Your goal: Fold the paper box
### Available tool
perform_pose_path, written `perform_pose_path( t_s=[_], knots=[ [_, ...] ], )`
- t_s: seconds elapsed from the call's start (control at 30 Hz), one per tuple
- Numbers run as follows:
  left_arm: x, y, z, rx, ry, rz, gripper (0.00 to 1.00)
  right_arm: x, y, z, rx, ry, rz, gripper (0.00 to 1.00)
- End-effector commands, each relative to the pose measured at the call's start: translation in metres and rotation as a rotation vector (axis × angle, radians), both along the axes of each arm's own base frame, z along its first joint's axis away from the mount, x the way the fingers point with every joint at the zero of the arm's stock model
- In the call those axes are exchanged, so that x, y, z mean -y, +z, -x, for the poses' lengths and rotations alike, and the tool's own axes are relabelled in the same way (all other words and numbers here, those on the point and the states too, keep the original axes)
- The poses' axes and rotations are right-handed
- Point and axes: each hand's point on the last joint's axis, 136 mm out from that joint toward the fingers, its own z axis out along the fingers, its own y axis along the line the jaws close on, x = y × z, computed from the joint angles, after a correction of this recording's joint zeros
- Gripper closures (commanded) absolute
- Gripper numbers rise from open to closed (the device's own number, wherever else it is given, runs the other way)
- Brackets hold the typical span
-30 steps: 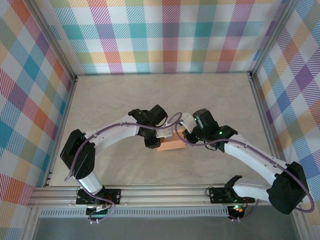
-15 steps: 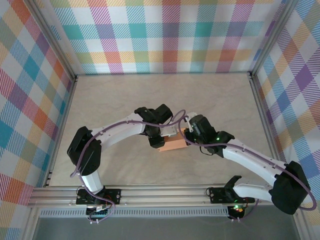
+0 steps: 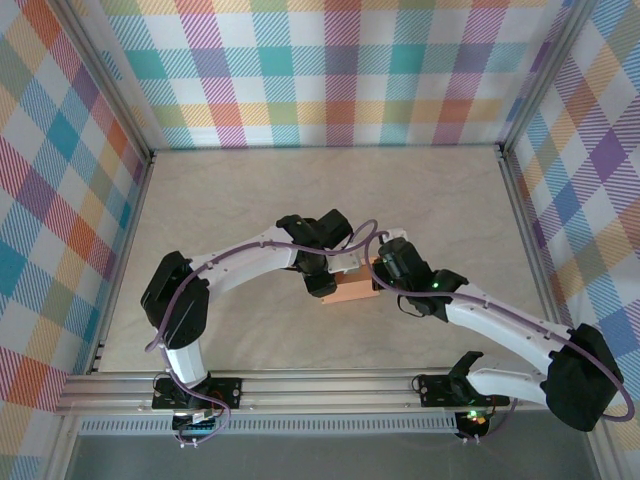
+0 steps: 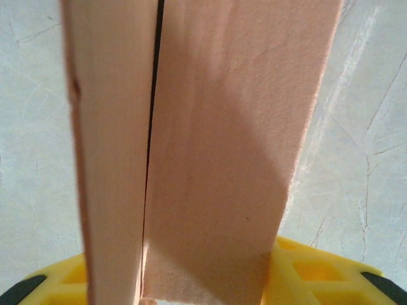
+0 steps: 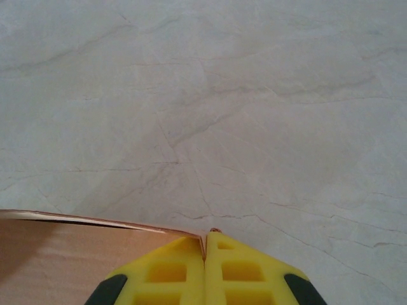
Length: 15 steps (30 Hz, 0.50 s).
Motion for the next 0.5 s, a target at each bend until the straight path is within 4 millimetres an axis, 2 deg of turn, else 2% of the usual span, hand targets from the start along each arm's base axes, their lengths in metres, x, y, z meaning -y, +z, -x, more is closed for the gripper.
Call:
perform_pose_path(
  t_s=[0.0, 0.1, 0.33, 0.4, 0.47],
  knots=[
    [-0.005, -0.018, 0.004, -0.034, 0.037, -0.056, 0.56, 0.002, -0.015, 0.01, -0.012, 0.002, -0.009, 1.0],
    [-0.005, -0.018, 0.005, -0.036, 0.039, -0.061, 0.56, 0.003, -0.022, 0.013, 0.003, 0.004, -0.013, 1.0],
    [-0.004, -0.018, 0.005, -0.032, 0.038, -0.061, 0.55, 0.002, -0.024, 0.015, 0.023, 0.013, -0.008, 1.0],
    [-0.003, -0.015, 0.005, -0.027, 0.039, -0.049, 0.51, 0.001, -0.024, 0.015, 0.022, 0.015, -0.006, 1.0],
    [-0.001, -0.009, 0.003, -0.012, 0.043, -0.032, 0.43, 0.001, -0.024, 0.015, 0.021, 0.018, -0.003, 1.0]
  ],
)
